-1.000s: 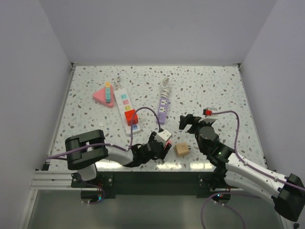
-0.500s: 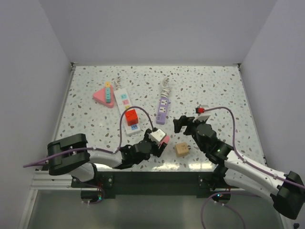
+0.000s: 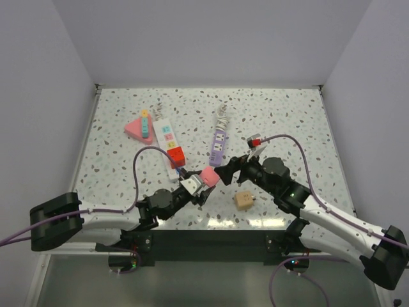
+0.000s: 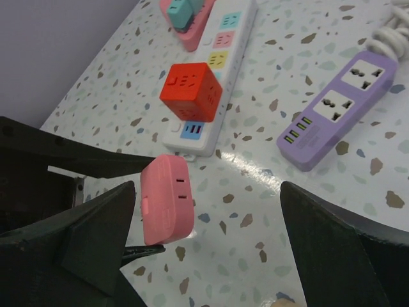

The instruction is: Insert the plug

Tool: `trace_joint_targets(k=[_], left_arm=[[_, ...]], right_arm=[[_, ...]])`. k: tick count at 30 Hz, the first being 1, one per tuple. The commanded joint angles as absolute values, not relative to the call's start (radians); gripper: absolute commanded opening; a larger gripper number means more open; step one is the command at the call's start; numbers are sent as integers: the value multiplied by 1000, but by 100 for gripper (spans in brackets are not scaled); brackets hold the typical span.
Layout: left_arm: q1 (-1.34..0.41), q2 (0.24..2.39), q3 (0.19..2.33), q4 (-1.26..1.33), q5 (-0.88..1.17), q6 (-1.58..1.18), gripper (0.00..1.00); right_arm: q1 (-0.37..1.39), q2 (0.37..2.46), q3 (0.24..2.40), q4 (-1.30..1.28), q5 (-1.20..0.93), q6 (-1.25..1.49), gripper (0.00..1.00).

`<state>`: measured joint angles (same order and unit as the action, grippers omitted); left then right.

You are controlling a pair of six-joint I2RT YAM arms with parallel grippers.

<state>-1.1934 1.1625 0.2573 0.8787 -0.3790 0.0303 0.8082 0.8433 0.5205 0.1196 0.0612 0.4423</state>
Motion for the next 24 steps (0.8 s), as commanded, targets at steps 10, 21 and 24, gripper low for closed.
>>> trace_joint_targets(k=[10,21,24], left_arm=[[-1190,1068,180,1058,-336,129,0],[-1190,1086,163,1092,-354,141,0],[-1190,1089,158,1101,-353,141,0]], right_arm=[[802,1063,623,245,-251,503,93],[802,1147,635,327,-304,532,74],[801,1124,632,321,-301,525,67]])
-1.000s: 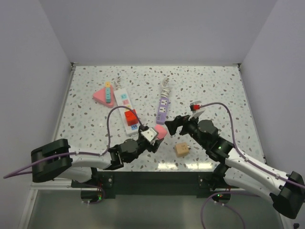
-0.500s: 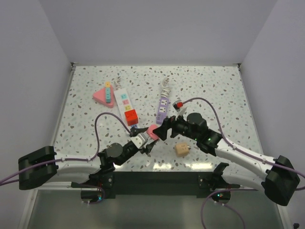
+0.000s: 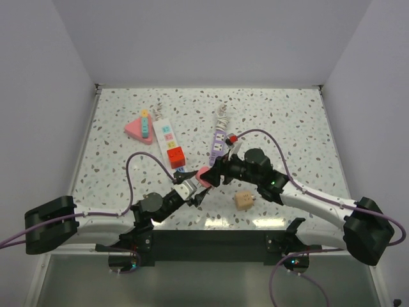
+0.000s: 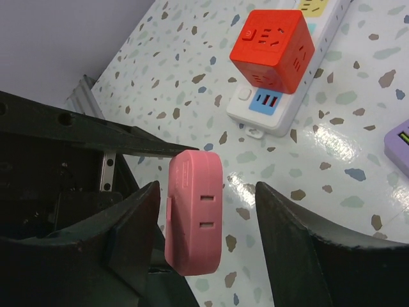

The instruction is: Insert the plug

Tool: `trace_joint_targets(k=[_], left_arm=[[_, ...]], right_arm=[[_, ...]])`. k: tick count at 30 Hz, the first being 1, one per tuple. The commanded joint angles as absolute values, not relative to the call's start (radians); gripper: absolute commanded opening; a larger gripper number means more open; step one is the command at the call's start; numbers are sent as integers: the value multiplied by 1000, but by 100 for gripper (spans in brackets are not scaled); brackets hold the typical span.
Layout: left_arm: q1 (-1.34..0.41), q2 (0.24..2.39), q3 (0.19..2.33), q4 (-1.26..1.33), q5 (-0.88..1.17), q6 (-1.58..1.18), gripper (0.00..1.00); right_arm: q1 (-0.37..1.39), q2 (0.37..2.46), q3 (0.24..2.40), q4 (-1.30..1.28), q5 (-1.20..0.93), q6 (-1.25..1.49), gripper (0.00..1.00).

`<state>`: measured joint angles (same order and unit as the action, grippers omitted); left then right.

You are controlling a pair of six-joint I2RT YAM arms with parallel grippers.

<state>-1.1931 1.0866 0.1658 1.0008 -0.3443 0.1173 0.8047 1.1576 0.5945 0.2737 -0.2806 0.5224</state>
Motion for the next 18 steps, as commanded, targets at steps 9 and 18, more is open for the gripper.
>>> trace_joint_targets(k=[9,18], left_arm=[[-1190,1101,167,1106,-400,115,16],[-1154,1043,164,1054,-480,77,100]], right_arm=[[802,1134,624,331,-316,523,1],[764,1051,731,154,-16,420,0]])
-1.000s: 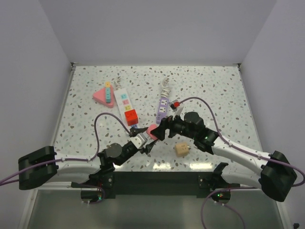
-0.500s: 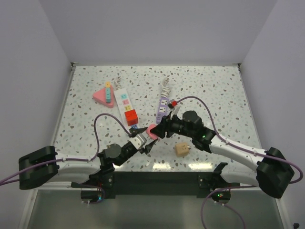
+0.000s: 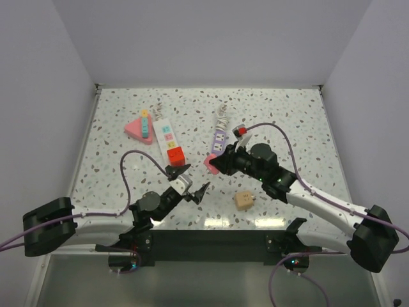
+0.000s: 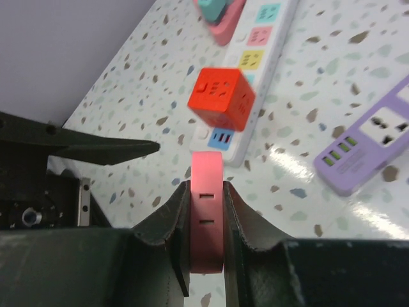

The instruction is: Insert the plug

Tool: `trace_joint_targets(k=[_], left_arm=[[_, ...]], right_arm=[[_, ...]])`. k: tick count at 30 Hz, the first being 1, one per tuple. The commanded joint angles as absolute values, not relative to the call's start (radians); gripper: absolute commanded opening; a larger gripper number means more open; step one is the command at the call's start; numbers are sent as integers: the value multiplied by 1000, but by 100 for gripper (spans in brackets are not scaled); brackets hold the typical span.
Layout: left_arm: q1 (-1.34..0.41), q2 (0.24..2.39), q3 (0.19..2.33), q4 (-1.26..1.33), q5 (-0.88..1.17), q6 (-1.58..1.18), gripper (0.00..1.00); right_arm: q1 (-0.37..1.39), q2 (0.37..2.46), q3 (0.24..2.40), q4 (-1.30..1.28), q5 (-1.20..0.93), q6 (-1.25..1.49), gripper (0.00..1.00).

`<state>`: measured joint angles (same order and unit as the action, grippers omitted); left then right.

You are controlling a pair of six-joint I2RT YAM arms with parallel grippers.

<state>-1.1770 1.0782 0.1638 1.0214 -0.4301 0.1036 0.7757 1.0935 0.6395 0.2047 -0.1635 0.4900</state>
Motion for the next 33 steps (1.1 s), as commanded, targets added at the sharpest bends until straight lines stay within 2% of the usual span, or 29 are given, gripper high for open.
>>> trace_joint_targets(k=[1,4,9,16,21,33], left_arm=[[-1122,1020,155,1049,-476,60,100],[-1013,968,146,1013,-439,8,100],[-888,943,182,858,-498,-134,100],[-617,982,216,664,-464,-360,100],[-548,947,192,660,-391,-406,100],[-523,988,198,664,-347,-420,100]], right_arm=[[764,1057,747,118,41,401,0],[764,1101,804,68,139,381,0],[764,1218,891,26,348,362,0],[764,1437,956,75,502,399,0],[762,1541,1005,113,567,416,0],[742,1686,1035,198,652,506,0]])
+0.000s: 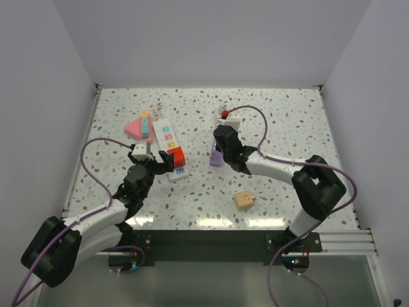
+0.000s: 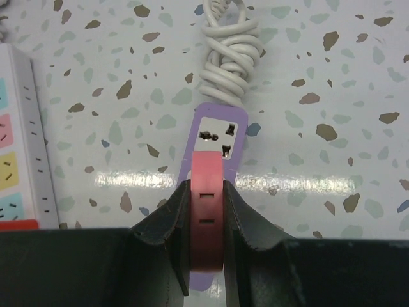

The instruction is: Insert the plug

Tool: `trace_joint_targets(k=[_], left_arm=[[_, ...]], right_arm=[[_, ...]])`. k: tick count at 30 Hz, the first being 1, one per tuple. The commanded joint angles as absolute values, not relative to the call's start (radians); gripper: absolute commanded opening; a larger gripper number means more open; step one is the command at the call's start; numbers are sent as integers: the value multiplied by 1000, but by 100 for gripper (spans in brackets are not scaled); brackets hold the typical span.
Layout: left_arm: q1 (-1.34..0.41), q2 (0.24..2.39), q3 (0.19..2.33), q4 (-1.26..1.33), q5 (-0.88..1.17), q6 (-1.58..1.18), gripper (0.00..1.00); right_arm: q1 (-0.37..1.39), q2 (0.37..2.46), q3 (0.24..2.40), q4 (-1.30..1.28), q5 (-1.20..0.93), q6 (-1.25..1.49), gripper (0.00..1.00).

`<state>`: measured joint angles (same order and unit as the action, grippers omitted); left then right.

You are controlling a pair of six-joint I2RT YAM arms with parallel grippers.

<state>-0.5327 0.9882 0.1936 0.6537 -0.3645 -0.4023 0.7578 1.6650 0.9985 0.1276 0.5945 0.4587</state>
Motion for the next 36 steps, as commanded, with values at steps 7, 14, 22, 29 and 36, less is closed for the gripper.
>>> trace_joint_targets(k=[7,14,22,29,36], left_arm=[[-517,1006,202,669,-344,-422,100],[-514,1022,204,675,-336,-422,100],[-511,1022,206,675,-336,-422,100],[-511,1038,212,680,-328,-420,100],[-512,1037,212,681,-327,-419,100]], right_arm=[[726,1706,1011,233,649,543,0],[716,1721,979,279,641,586,0],[716,1724,960,268,643,618,0],[718,1720,939,272,641,635,0],[721,1701,930,261,641,638,0]])
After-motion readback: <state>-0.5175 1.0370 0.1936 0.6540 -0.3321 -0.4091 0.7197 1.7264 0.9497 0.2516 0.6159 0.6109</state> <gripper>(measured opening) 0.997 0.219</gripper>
